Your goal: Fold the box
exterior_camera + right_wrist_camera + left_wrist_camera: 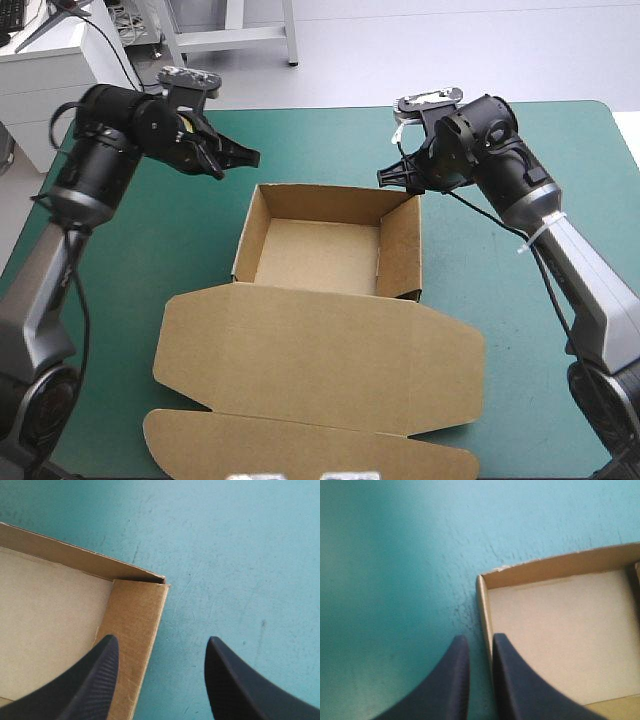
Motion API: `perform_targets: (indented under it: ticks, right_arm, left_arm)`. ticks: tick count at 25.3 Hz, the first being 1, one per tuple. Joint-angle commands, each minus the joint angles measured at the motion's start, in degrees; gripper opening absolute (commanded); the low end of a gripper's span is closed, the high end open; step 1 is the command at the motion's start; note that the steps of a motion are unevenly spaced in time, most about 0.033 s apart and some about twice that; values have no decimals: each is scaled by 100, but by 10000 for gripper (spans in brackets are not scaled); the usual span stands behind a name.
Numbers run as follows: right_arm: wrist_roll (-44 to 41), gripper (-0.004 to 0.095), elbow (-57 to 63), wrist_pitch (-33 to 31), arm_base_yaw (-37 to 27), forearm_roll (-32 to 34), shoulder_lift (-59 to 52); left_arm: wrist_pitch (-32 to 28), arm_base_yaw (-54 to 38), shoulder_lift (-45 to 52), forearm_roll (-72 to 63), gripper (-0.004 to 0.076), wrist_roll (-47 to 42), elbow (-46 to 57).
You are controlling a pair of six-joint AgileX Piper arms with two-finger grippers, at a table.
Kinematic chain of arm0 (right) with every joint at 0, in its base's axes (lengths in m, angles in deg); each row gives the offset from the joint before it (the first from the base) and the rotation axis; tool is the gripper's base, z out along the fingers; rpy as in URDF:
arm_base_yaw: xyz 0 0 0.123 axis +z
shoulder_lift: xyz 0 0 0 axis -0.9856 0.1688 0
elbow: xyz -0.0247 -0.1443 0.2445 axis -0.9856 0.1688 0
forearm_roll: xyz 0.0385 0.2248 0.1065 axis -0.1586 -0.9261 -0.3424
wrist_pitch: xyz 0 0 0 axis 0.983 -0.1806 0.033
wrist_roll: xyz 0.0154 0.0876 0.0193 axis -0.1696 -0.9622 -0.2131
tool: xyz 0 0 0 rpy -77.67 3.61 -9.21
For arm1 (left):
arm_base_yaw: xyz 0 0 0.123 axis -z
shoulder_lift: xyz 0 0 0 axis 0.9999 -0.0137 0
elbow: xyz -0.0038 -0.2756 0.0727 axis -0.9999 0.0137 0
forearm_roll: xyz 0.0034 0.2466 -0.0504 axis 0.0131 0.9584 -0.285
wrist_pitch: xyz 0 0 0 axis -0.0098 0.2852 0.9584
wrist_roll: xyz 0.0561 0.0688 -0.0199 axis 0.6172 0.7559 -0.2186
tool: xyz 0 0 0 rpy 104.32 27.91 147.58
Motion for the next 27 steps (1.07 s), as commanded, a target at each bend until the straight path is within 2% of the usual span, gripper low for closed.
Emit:
perform_targets:
  ticks: [1,3,7,9,15,23,27]
  right_arm:
    - [-192,486,-118,-22,-19,7,-331]
    - [-265,486,177,-22,-19,-170,-321]
    - [-575,486,1046,-22,-19,-218,-321]
    - [-759,486,1334,48,-19,-245,-269]
    - [-822,486,1372,153,-19,-634,52]
    - [-867,486,1372,242,-19,-760,535]
    - [-1016,483,1372,426,-19,-848,675]
  left_arm:
    - [281,15,988,-348,-8,103,-169]
    - [281,15,1436,-734,-8,545,22]
    - [216,15,2444,-393,-8,594,974]
    - [-14,15,2999,-366,-8,609,1654]
    - [-602,15,4197,-366,-8,679,3188]
    - [-760,15,5407,-366,-8,725,4830]
    - [-1123,15,5916,-366,-8,725,5820]
